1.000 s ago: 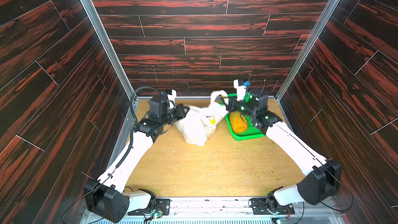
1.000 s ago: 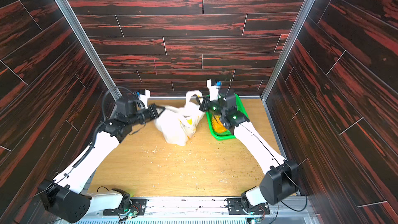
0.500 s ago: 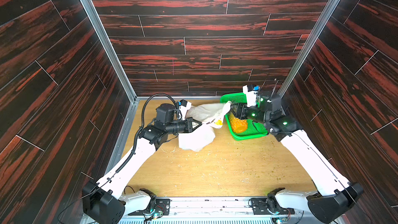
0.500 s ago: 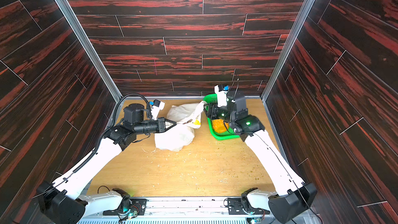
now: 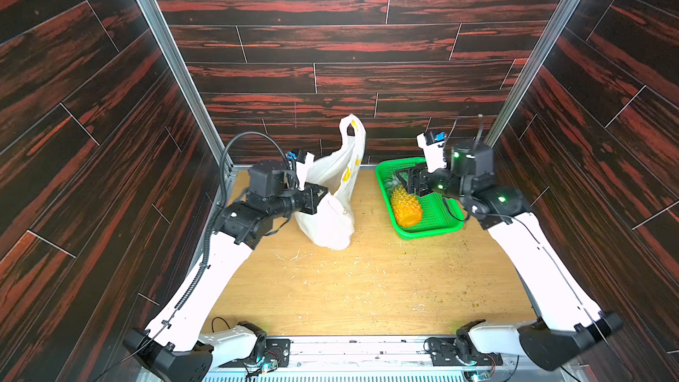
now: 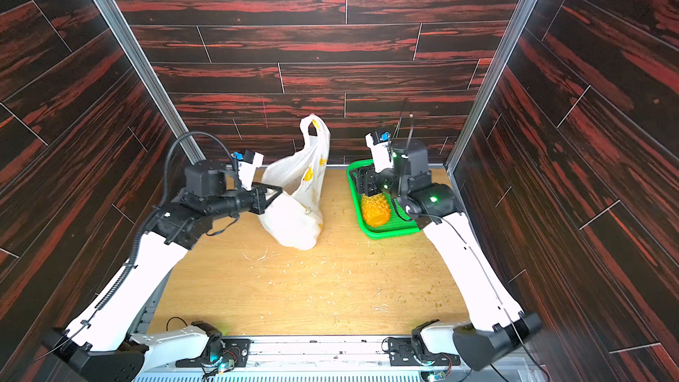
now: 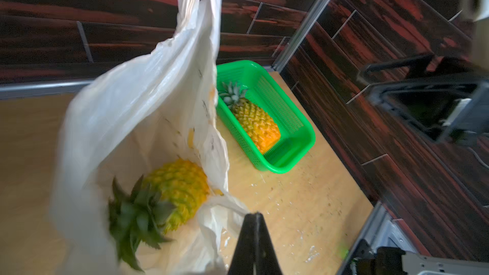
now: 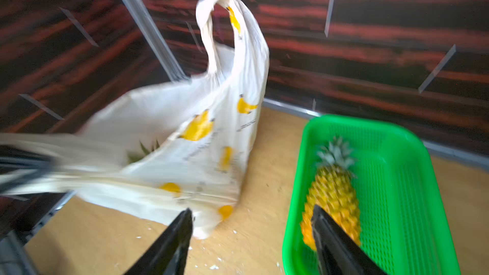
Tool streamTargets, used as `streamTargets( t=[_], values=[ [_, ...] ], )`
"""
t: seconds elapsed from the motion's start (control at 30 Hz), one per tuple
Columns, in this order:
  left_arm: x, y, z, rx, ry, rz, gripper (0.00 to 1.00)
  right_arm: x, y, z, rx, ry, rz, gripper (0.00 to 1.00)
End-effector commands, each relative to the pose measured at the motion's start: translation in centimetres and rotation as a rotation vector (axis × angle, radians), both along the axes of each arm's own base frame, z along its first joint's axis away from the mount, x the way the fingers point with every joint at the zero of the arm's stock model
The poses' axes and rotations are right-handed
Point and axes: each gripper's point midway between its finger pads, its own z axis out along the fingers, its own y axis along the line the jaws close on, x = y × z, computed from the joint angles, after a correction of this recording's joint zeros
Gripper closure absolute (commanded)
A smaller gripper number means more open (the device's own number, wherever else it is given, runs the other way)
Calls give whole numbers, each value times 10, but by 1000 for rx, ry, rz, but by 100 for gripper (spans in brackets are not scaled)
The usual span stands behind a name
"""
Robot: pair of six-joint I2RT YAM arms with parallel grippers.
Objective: Place the pineapple into a plastic bag & tie a knot
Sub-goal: Pick up the pineapple from the basket.
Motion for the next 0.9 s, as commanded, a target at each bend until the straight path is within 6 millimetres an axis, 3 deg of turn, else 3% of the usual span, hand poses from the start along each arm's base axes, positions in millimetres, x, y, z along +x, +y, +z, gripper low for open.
streamTargets(
  t=[0.0, 0.1, 0.23, 0.4, 0.57, 0.67, 0.87],
  values=[
    [3, 13, 15, 96, -70, 9, 100, 7, -5, -19, 13, 69, -63, 26],
    [7, 15, 15, 136, -66, 3, 100, 17, -17, -39, 4, 134, -147, 26],
    [7, 10, 19, 109, -72, -22, 100, 40, -61, -89, -4, 334, -359, 27],
    [2, 7, 13, 71, -41, -31, 100, 46, -87, -138, -34, 494, -420, 28],
    [-6, 0, 1, 5, 32, -55, 100, 66, -88, -177, -57, 571, -315, 23],
    [-7, -1, -3, -30, 37, -49, 100, 91, -97, -194, -132, 566, -351, 22],
    [-7, -3, -6, -39, 60, -56, 100, 144, -92, -216, -173, 557, -348, 19]
  ],
)
